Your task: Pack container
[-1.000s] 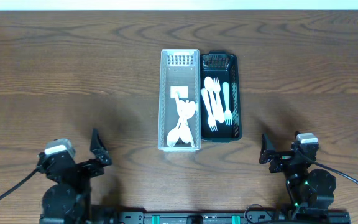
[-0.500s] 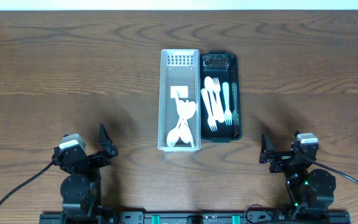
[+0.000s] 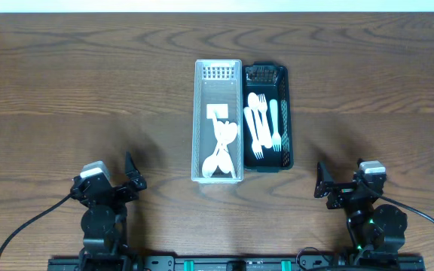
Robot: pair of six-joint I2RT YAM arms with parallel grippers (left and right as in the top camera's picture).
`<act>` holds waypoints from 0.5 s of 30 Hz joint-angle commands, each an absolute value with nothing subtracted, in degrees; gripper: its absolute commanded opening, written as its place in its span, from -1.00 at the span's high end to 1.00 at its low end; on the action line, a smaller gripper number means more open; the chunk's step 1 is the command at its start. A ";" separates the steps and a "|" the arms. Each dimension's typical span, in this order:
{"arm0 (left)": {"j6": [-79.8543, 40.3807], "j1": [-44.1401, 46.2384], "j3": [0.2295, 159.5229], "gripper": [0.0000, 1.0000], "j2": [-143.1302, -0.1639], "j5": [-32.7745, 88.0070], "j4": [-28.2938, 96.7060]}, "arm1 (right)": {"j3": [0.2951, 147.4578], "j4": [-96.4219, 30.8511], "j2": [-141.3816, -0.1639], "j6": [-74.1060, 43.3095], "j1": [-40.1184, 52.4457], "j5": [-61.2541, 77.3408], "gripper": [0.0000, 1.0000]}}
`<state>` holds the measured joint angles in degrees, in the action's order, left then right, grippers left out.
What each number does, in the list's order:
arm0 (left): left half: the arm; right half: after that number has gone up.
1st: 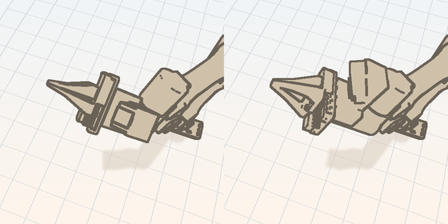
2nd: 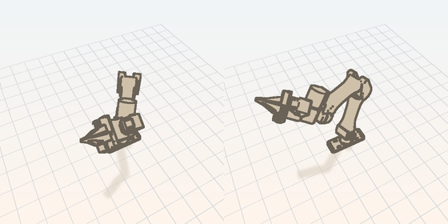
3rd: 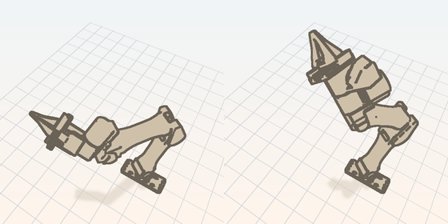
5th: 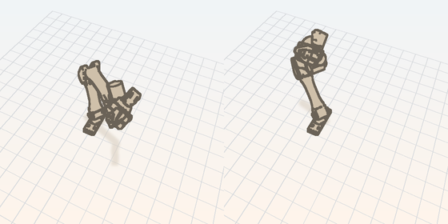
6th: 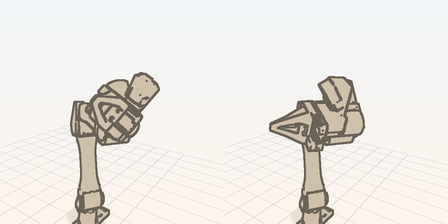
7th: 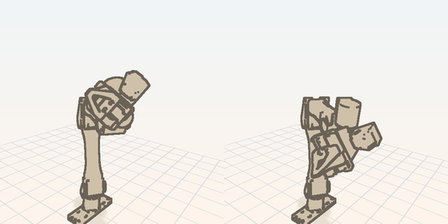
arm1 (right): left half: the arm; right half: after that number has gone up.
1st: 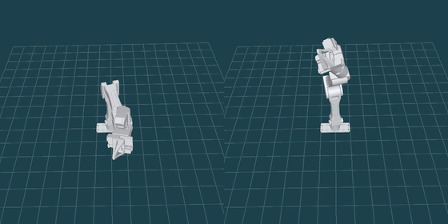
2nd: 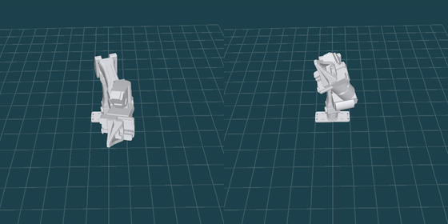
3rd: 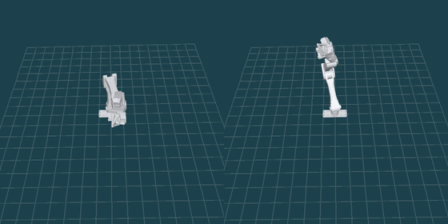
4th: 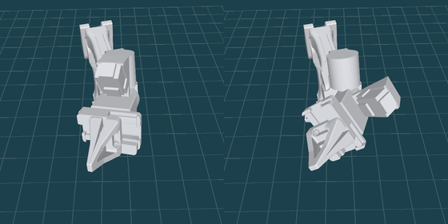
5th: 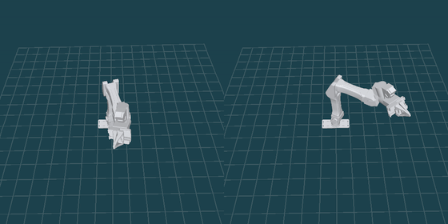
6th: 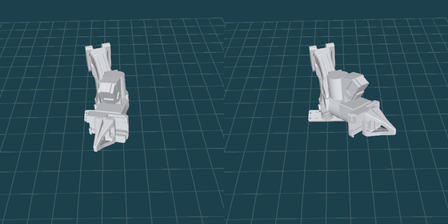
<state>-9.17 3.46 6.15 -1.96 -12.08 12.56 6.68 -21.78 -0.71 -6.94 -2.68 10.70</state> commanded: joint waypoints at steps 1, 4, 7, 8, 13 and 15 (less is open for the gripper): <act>-8.84 2.90 5.37 -0.96 -1.26 -12.73 11.38 | 6.48 -21.71 -0.32 -6.35 -2.22 10.96 -0.98; -8.86 2.68 3.55 -0.96 -1.08 -12.71 9.67 | 6.48 -21.71 -0.32 -6.35 -2.22 10.96 -0.99; -8.86 2.68 2.31 -0.96 -0.36 -12.71 7.40 | 6.48 -21.74 -0.32 -6.35 -2.22 10.96 -0.99; -8.86 2.68 2.11 -0.97 -0.16 -12.71 7.01 | 6.48 -21.74 -0.32 -6.35 -2.22 10.96 -0.98; -8.86 2.68 1.96 -0.96 -0.10 -12.71 6.72 | 6.48 -21.74 -0.32 -6.35 -2.22 10.96 -0.99; -8.86 2.68 1.93 -0.96 -0.10 -12.71 6.72 | 6.48 -21.74 -0.32 -6.35 -2.22 10.96 -0.98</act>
<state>-9.17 3.05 3.81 -0.73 -12.05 6.57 6.68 -21.78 -0.71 -6.94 -2.68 10.72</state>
